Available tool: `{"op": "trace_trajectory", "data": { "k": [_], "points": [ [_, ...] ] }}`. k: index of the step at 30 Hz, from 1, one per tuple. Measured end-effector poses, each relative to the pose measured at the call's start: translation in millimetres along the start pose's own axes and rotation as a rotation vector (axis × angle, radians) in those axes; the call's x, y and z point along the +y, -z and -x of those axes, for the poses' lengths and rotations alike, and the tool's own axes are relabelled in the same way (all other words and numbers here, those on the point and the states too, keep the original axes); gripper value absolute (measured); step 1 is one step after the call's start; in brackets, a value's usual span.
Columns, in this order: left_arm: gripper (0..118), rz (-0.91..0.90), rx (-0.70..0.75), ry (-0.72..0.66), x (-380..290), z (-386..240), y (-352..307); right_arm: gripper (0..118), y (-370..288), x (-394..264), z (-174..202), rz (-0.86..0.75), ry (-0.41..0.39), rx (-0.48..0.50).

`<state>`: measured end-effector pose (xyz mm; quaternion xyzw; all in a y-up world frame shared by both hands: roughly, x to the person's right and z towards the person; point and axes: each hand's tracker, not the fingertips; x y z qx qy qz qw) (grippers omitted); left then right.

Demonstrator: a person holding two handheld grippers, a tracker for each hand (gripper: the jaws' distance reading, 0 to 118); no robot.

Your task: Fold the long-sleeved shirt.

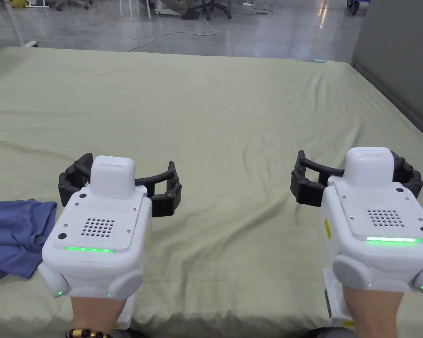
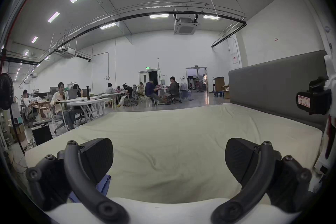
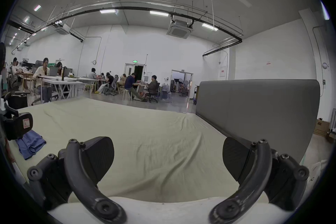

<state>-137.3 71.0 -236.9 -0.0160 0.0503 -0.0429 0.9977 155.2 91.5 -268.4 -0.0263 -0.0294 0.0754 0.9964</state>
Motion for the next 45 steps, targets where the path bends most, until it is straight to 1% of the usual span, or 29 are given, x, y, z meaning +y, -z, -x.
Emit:
{"op": "trace_trajectory", "data": {
  "k": [12,17,32,41,45],
  "points": [
    [118,0.003,-0.003,-0.002,-0.4,-0.1,-1.0,118,-0.6,-0.6,4.6,0.001,-0.010,0.019],
    [118,0.005,-0.012,0.007,-1.5,-1.3,-1.7,118,-1.3,-1.0,5.3,0.008,-0.029,0.014],
    [118,0.008,-0.029,0.029,-4.0,-7.7,-3.3,118,-1.8,-4.3,2.0,0.012,-0.018,0.011],
    [118,0.003,-0.016,0.014,-4.8,-8.2,-4.6,118,-4.5,-6.2,-2.0,0.008,0.004,0.011],
    [118,0.014,-0.023,-0.027,-4.7,-5.8,-6.7,118,-5.7,-8.4,-2.4,0.012,0.013,0.021]
  ]
}}
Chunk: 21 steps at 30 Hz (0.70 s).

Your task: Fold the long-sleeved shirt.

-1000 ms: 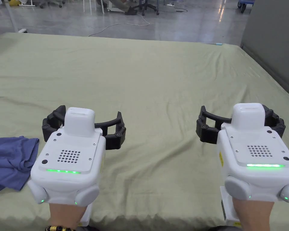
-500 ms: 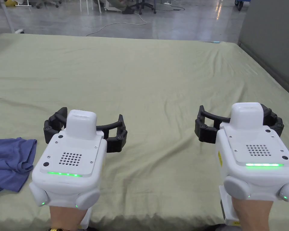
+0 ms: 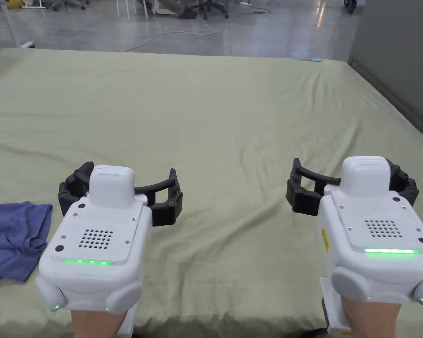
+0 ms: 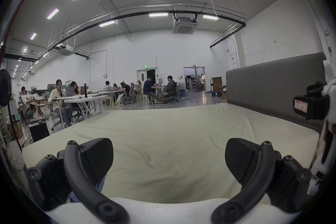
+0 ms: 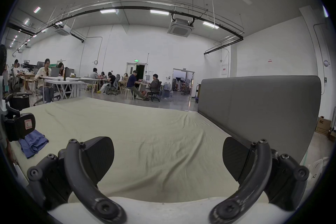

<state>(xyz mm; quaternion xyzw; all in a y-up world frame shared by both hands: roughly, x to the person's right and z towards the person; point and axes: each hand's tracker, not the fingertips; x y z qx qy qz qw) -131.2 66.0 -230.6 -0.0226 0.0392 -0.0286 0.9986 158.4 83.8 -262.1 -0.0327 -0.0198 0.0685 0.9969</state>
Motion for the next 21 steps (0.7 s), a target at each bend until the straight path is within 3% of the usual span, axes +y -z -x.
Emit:
{"op": "trace_trajectory", "data": {
  "k": [21],
  "points": [
    [118,0.000,-0.001,0.025,-2.3,-3.0,-1.9,118,-1.3,-3.9,0.1,0.006,-0.017,-0.009]
  ]
}}
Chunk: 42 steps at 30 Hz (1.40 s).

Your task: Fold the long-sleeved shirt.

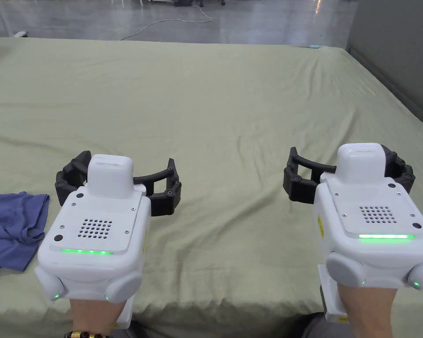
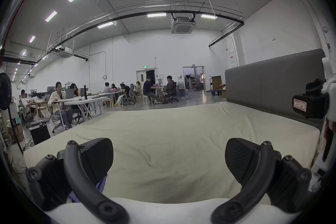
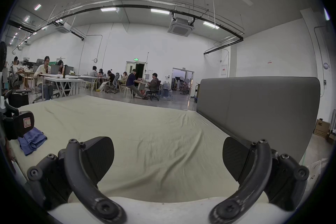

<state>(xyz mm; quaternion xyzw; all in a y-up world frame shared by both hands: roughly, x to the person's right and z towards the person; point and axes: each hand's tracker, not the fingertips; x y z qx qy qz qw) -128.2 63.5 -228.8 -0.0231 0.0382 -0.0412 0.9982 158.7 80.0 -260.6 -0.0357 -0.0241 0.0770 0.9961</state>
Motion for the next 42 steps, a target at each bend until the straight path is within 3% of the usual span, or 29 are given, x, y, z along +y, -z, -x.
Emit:
{"op": "trace_trajectory", "data": {
  "k": [34,40,42],
  "points": [
    [118,0.003,-0.007,0.029,-0.7,-6.8,-2.0,118,-0.8,-3.8,-2.9,-0.004,0.007,-0.010],
    [118,0.004,-0.003,0.029,-0.3,-5.6,-1.5,118,9.7,10.1,5.1,0.185,0.090,-0.080],
    [118,0.004,-0.006,0.032,-0.1,-5.5,-1.8,118,11.8,14.5,5.0,0.222,0.099,-0.053]
  ]
}}
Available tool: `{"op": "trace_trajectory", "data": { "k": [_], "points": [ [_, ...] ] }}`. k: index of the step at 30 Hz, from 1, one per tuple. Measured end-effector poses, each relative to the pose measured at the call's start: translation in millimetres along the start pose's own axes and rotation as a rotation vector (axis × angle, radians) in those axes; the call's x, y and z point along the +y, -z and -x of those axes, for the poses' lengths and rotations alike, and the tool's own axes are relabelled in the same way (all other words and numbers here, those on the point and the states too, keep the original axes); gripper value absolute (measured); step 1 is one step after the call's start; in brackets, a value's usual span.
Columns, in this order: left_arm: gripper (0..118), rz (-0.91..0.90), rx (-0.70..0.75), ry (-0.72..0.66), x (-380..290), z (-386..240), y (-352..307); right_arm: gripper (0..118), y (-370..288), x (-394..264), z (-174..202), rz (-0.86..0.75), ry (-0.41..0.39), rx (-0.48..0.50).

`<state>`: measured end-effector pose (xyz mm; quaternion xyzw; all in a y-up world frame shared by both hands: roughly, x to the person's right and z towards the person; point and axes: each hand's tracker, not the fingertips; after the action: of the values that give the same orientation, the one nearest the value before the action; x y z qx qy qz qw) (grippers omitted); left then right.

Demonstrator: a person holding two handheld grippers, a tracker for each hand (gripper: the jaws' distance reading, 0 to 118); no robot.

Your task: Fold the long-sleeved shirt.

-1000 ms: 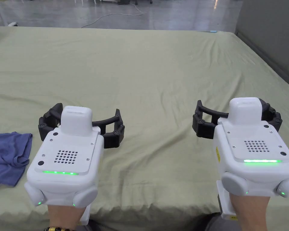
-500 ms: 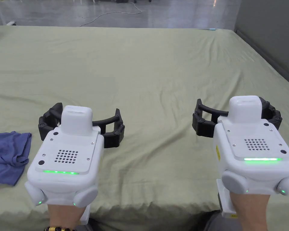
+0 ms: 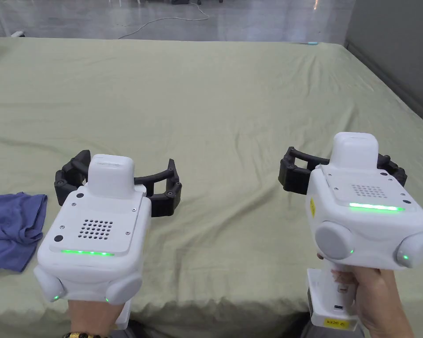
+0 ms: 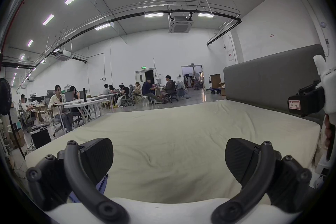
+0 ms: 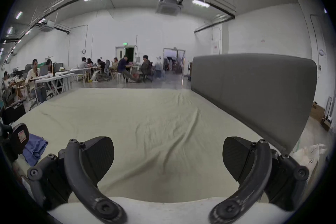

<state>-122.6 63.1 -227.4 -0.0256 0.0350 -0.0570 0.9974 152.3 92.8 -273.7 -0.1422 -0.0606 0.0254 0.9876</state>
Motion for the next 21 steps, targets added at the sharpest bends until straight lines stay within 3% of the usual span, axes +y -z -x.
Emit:
{"op": "trace_trajectory", "data": {
  "k": [4,8,12,15,19,21],
  "points": [
    [118,-0.006,0.006,0.005,1.8,1.1,-0.3,118,-1.8,6.5,4.3,0.094,-0.019,-0.040],
    [118,-0.009,0.006,-0.017,2.7,2.9,0.7,117,-4.9,2.5,11.7,0.028,-0.043,-0.132],
    [118,-0.010,0.004,-0.006,2.0,2.2,0.8,117,-0.8,7.1,4.5,0.063,0.001,-0.087],
    [118,-0.008,0.001,-0.010,2.0,2.2,0.2,118,-3.3,6.8,2.4,0.064,-0.036,-0.112],
    [118,-0.004,0.002,-0.011,1.1,1.6,0.8,118,-9.0,-3.4,3.2,-0.054,-0.141,-0.117],
    [118,-0.003,-0.001,-0.016,0.6,1.7,0.6,118,-13.9,-7.1,0.3,-0.168,-0.122,-0.082]
  ]
}}
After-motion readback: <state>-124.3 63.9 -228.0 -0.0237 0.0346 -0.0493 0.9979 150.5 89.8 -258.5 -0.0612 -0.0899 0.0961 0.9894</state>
